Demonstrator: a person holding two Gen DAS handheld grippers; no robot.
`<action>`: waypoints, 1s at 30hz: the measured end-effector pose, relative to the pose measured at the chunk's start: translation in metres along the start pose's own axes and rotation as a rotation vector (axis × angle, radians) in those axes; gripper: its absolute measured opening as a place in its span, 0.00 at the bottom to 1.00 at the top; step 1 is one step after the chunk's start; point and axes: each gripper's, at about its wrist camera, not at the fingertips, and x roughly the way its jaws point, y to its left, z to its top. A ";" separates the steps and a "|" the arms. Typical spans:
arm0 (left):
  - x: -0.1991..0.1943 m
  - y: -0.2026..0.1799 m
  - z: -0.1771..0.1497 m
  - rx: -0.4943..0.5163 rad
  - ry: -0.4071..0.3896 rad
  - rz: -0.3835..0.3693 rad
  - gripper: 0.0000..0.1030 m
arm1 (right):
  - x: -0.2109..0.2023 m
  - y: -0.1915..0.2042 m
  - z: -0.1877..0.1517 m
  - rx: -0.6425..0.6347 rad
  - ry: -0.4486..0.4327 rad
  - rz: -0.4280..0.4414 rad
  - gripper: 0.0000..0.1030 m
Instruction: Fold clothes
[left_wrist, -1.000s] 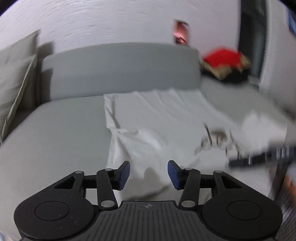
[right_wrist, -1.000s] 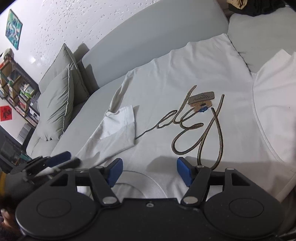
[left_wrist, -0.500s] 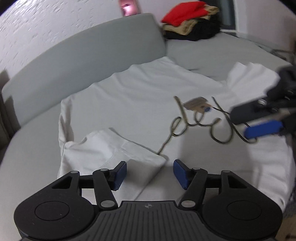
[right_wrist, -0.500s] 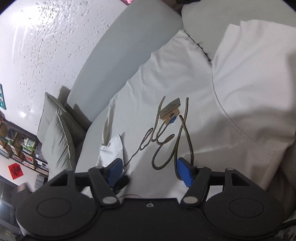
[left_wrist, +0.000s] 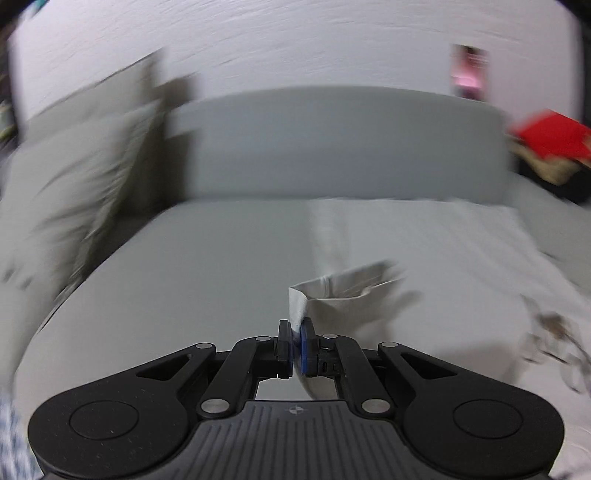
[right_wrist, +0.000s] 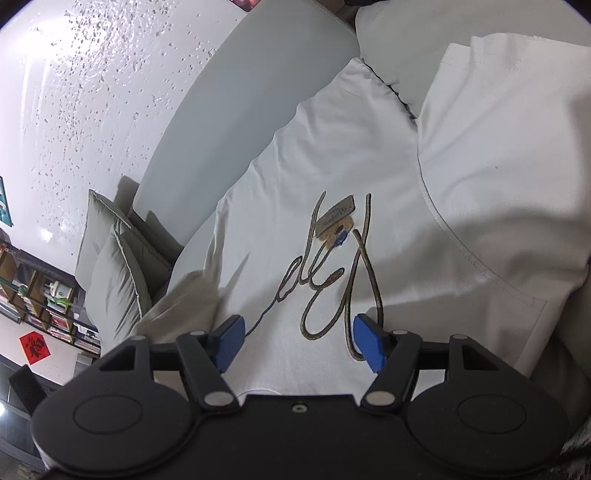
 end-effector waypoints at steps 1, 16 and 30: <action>0.009 0.015 -0.001 -0.025 0.028 0.048 0.04 | 0.000 0.001 0.000 -0.003 -0.002 -0.004 0.63; 0.010 0.060 -0.016 -0.153 0.083 0.226 0.13 | -0.008 0.019 -0.007 -0.144 -0.047 -0.079 0.64; -0.012 -0.036 -0.042 0.238 0.289 0.183 0.28 | -0.036 0.015 -0.031 -0.374 -0.012 -0.569 0.35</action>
